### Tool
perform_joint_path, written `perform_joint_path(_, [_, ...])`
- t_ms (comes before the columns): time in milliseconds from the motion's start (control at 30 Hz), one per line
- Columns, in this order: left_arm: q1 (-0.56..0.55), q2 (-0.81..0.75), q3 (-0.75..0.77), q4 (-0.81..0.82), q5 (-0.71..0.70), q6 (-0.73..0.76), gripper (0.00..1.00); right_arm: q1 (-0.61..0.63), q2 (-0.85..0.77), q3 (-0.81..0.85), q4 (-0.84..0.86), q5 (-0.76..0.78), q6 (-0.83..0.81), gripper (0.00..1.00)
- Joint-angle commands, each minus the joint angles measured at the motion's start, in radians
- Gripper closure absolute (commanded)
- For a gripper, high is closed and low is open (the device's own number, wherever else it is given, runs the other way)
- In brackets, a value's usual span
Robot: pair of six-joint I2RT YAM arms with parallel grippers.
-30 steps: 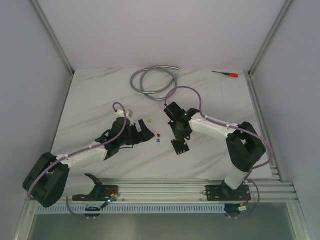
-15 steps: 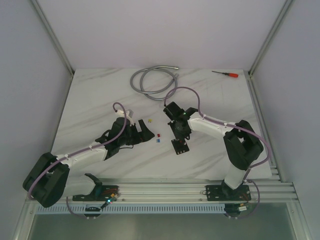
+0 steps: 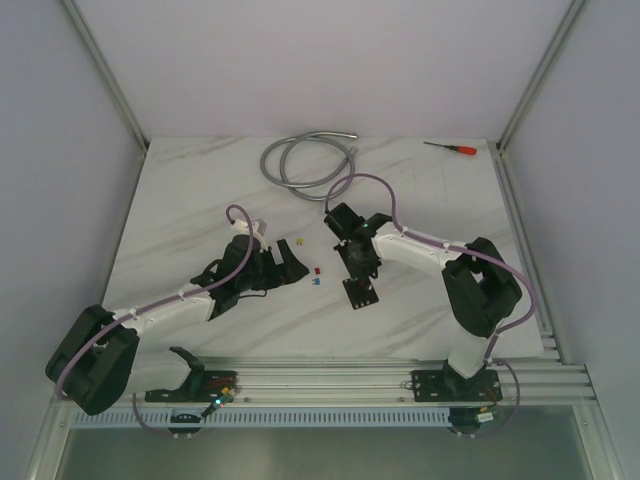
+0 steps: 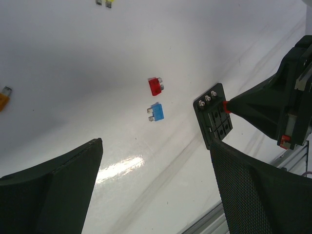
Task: Snap on the fuse box
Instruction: Install the fuse at the fuse box base.
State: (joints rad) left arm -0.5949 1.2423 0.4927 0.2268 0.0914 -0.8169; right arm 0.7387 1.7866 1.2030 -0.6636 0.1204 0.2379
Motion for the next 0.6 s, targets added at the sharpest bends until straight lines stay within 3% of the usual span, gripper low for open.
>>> perform_joint_path(0, [0.006, -0.015, 0.014, -0.012, -0.017, 0.015, 0.0, -0.002, 0.192, -0.141, -0.037, 0.016, 0.0, 1.0])
perform_joint_path(100, [0.006, -0.021, 0.011, -0.013, -0.016, 0.015, 0.0, 0.001, 0.199, -0.146, -0.025, 0.017, 0.003, 1.0])
perform_joint_path(333, [0.005, -0.048, 0.015, -0.03, -0.035, 0.016, 0.0, 0.016, 0.001, -0.048, 0.006, -0.051, 0.029, 1.0])
perform_joint_path(567, [0.006, -0.064, 0.018, -0.046, -0.043, 0.016, 0.0, 0.017, -0.113, 0.005, 0.008, -0.009, 0.073, 0.84])
